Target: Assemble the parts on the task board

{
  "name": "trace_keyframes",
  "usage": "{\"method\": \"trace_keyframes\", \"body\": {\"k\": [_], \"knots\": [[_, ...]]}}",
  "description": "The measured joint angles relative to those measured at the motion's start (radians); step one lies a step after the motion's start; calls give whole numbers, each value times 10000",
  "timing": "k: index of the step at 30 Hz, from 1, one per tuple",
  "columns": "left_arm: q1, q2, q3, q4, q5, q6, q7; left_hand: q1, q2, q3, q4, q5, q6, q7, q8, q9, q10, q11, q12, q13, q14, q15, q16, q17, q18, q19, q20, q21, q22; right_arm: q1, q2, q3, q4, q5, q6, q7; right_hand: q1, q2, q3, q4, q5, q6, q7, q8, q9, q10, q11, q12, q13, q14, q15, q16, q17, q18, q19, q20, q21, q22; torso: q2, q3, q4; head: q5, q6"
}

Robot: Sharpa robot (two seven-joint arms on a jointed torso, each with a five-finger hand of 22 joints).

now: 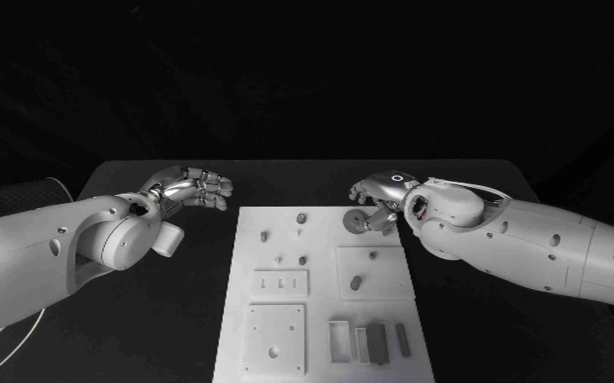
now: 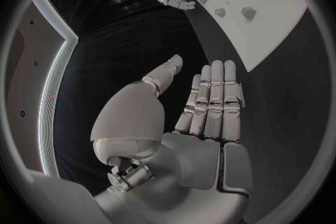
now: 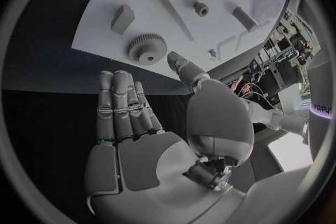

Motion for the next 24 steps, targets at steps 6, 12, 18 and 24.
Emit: {"method": "trace_keyframes", "body": {"k": [6, 12, 18, 24], "knots": [[0, -2, 0, 1, -5, 7, -2, 0, 0, 0, 0, 0, 0, 0, 0, 9, 0, 0, 0, -1, 0, 0, 0, 9, -1, 0, 0, 0, 0, -100, 148, -43, -187, -263, 55, -29, 231, 10, 122, 122, 0, 323, 75, 289, 96, 23, -24, 46, -11, 0, 0, 104, -76, 9, 32, 32, 0, 4, 3, -5, 6, -2, -35], [0, -8, 0, 1, -7, 15, -8, 0, 0, 0, 0, 0, 0, 0, 0, 21, 0, 0, 0, 9, 0, 0, 0, 20, -1, 0, 0, 0, 1, -173, 208, -60, -267, -489, -97, -8, 889, 380, 341, 158, 0, 1451, 53, 971, 316, 1083, -331, 511, 282, 394, -328, 430, -210, 129, 443, -116, 272, -1, 3, -6, 12, 41, -55], [0, -6, 0, 1, -10, 25, -13, 0, 1, 0, 0, 0, 0, 0, 0, 33, 0, 0, 0, 9, 0, 0, 0, 30, -2, 0, 0, -34, 1, -171, 251, -55, -275, -641, -292, 33, 1246, 737, 313, -111, 0, 2108, 45, 1235, 410, 1855, -519, 778, 608, 672, -445, 566, -372, 136, 672, -238, 418, -2, -1, -5, 1, 67, -88], [0, -4, 0, 8, -11, 32, -16, 0, 1, 0, 0, 0, 0, 0, 0, 32, 0, 0, 0, 17, 0, 0, 0, 30, -2, 0, 0, -34, 1, -173, 274, -55, -302, -760, -413, 47, 1212, 922, 222, -279, 0, 2338, 85, 1295, 423, 2488, -786, 1176, 1417, 885, -620, 709, -499, 138, 830, -322, 485, -2, -3, -3, -7, 77, -104]]}}
